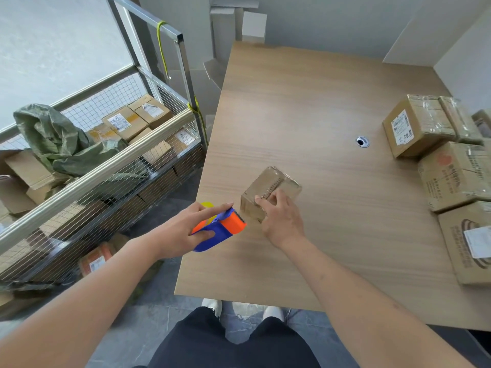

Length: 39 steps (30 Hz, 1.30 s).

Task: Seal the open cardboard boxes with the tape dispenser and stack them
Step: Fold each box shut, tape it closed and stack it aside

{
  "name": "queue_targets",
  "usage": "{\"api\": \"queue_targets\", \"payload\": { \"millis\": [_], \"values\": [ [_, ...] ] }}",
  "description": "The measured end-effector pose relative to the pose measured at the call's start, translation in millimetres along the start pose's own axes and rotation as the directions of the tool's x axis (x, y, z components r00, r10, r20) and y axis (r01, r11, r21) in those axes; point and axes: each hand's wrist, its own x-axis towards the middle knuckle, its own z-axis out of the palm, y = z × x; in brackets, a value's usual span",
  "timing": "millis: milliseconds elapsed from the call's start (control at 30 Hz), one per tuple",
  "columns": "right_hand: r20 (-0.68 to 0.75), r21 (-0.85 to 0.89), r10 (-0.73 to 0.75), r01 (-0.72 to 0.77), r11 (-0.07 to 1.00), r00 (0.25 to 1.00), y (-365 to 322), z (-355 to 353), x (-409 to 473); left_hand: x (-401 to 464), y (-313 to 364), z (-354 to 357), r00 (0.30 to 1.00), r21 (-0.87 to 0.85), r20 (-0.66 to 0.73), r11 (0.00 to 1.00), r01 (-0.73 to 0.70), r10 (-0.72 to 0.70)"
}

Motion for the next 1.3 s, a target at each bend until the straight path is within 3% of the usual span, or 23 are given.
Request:
{"api": "queue_targets", "payload": {
  "millis": [267,400,433,500,567,733,900,1300],
  "values": [
    [0.08,0.089,-0.128,0.121,0.989,0.989,18,-10,0,6,-2,-3,0.999,-0.021,0.002,0.999,-0.04,0.04],
    [0.052,0.266,-0.164,0.145,0.953,0.985,18,-21,3,10,-2,-5,0.999,-0.021,0.007,0.999,-0.034,0.034],
    [0.03,0.403,-0.172,0.145,0.904,0.985,18,-25,1,11,-1,-5,0.999,-0.023,0.01,0.999,-0.033,0.033],
    [0.089,0.71,-0.172,0.059,0.701,0.981,12,-34,-4,12,1,-8,0.999,-0.036,0.015,0.999,-0.033,0.033],
    [0.157,0.837,-0.18,-0.035,0.546,0.971,5,-40,-7,14,4,-10,0.999,-0.048,0.022,0.998,-0.04,0.041],
    [0.135,0.866,-0.166,-0.034,0.499,0.977,2,-42,-1,15,12,-15,0.996,-0.062,0.013,0.994,-0.089,0.09],
    [0.107,0.84,-0.168,0.001,0.542,0.98,1,-51,3,17,21,-20,0.992,-0.053,0.012,0.99,-0.127,0.128],
    [0.139,0.937,-0.126,-0.089,0.339,0.982,5,-70,4,22,34,-25,0.992,-0.041,0.009,0.991,-0.125,0.125]
  ]
}}
